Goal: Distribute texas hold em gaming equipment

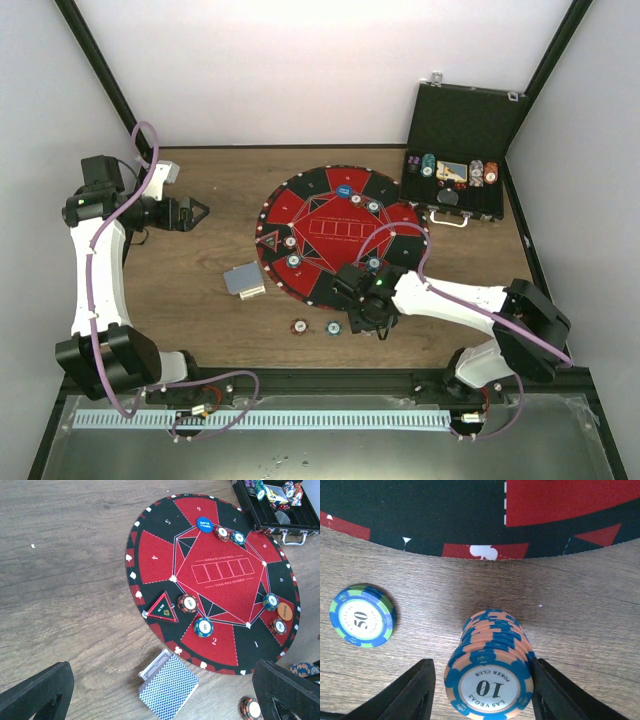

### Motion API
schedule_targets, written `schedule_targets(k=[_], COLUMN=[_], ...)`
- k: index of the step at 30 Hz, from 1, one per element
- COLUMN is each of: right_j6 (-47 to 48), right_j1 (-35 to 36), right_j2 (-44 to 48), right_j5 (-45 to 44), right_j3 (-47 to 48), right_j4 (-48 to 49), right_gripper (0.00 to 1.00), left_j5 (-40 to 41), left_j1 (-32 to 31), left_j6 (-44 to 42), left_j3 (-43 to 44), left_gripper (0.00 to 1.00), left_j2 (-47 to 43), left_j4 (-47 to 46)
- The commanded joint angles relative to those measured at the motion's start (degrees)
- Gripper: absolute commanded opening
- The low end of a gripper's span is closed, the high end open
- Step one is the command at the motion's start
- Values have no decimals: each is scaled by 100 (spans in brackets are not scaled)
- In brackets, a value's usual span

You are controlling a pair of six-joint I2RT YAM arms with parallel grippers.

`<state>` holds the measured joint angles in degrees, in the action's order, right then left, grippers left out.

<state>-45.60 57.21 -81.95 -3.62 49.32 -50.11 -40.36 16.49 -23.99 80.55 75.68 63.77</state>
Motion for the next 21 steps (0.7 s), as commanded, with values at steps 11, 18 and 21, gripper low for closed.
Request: schedule_targets(k=[11,18,21], right_j6=[17,25,38], right_j1=[59,55,62], right_j2=[-30,56,149], right_j5=[-111,-227,-312], right_j3=[-36,187,440], right_j4=[-65,-302,-531], right_gripper=[43,33,31], left_j5=[-69,-52,-54], left_j1=[21,25,21], left_j6=[-5,-10,-14], left_j3=[126,110,118], left_gripper=[100,100,100], left_j2=[-69,-76,-76], left_j4=[11,11,1])
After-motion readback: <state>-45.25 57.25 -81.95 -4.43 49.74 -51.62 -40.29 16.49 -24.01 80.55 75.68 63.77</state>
